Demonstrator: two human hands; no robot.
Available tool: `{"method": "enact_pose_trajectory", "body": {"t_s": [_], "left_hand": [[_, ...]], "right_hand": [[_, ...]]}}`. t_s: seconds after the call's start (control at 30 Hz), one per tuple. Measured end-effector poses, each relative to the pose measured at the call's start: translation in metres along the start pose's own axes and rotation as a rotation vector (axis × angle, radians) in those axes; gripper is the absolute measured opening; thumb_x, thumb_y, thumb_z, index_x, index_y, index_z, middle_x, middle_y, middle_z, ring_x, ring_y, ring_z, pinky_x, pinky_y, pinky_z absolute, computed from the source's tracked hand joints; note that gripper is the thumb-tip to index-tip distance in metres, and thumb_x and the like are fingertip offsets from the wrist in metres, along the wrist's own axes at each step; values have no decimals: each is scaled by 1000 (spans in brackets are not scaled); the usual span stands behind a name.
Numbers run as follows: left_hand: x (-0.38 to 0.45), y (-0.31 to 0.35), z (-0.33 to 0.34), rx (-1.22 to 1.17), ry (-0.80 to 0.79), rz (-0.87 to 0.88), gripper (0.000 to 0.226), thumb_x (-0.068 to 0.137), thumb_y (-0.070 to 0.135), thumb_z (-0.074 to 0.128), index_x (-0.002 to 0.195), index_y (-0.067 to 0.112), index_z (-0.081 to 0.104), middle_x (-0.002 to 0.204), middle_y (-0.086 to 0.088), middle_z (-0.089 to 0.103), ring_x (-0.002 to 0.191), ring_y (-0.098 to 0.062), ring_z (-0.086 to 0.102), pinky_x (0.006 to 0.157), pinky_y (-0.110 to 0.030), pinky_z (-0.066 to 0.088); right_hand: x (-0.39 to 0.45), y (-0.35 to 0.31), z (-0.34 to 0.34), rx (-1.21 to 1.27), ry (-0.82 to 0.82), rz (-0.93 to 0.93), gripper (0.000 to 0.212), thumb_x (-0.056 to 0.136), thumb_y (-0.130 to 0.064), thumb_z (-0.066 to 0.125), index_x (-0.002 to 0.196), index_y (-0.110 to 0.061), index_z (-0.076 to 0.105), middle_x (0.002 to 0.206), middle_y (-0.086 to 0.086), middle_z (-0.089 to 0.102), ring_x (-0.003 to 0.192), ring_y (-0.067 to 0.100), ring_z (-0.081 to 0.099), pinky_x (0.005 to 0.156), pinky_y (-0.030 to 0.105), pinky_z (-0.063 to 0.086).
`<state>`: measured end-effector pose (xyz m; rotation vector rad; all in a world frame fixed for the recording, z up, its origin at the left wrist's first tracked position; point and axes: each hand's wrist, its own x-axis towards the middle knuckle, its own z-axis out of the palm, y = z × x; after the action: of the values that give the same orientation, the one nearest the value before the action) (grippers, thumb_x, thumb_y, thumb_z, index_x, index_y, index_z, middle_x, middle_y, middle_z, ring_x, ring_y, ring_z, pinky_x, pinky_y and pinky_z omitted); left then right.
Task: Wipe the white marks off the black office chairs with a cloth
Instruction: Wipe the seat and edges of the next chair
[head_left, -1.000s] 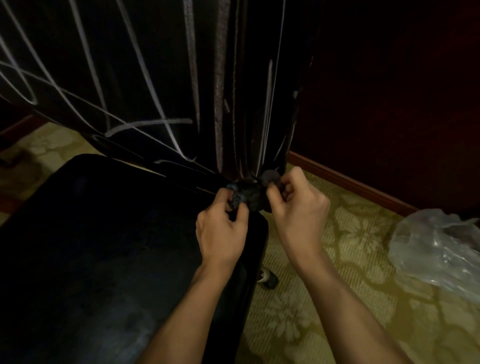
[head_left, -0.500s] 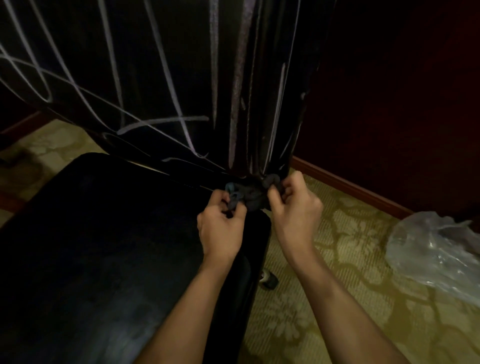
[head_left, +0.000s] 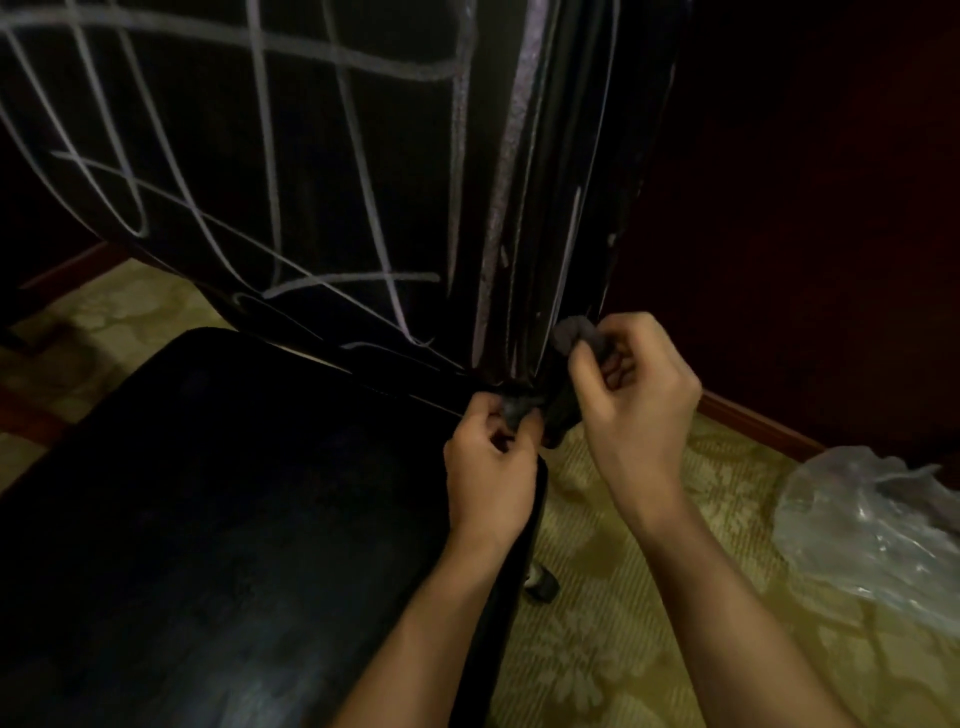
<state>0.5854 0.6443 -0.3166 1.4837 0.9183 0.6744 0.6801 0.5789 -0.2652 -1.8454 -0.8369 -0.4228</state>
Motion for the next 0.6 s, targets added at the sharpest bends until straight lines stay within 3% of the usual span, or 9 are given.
{"method": "enact_pose_trajectory", "body": {"t_s": [0.2, 0.37, 0.47, 0.53, 0.6], "left_hand": [[-15, -21, 9, 46, 90, -186, 8, 86, 25, 69, 84, 27, 62, 77, 4, 71, 77, -15, 70, 77, -49, 58], [-19, -2, 13, 105, 74, -20, 5, 89, 30, 67, 89, 29, 62, 81, 9, 70, 85, -13, 67, 81, -41, 55], [-24, 22, 25, -6, 83, 60, 5, 90, 30, 67, 94, 28, 64, 84, 13, 72, 87, -6, 68, 79, -28, 54], [-26, 23, 33, -135, 123, 3, 6, 91, 20, 69, 91, 25, 67, 81, 9, 73, 77, -1, 68, 73, -21, 54], [-26, 12, 39, -201, 182, -116, 6, 91, 19, 70, 87, 21, 67, 73, 3, 71, 68, -8, 67, 70, -29, 54]], "right_hand": [[-33, 35, 13, 20, -132, 93, 15, 86, -11, 67, 92, -16, 54, 80, -8, 49, 64, 2, 45, 59, 19, 34], [-3, 13, -7, 23, -124, -24, 11, 87, -8, 69, 89, -10, 58, 80, -3, 53, 67, 9, 50, 58, 23, 40], [23, -5, -18, 84, -65, -102, 11, 89, -7, 68, 93, -11, 58, 84, -5, 53, 70, 2, 50, 62, 12, 37], [21, -3, -15, 124, -69, -65, 17, 90, -9, 67, 96, -18, 54, 86, -5, 54, 72, 3, 51, 63, 14, 39], [8, 9, -8, 156, -86, 3, 22, 89, -13, 66, 98, -25, 49, 86, -8, 53, 72, 5, 52, 61, 19, 40]]}}
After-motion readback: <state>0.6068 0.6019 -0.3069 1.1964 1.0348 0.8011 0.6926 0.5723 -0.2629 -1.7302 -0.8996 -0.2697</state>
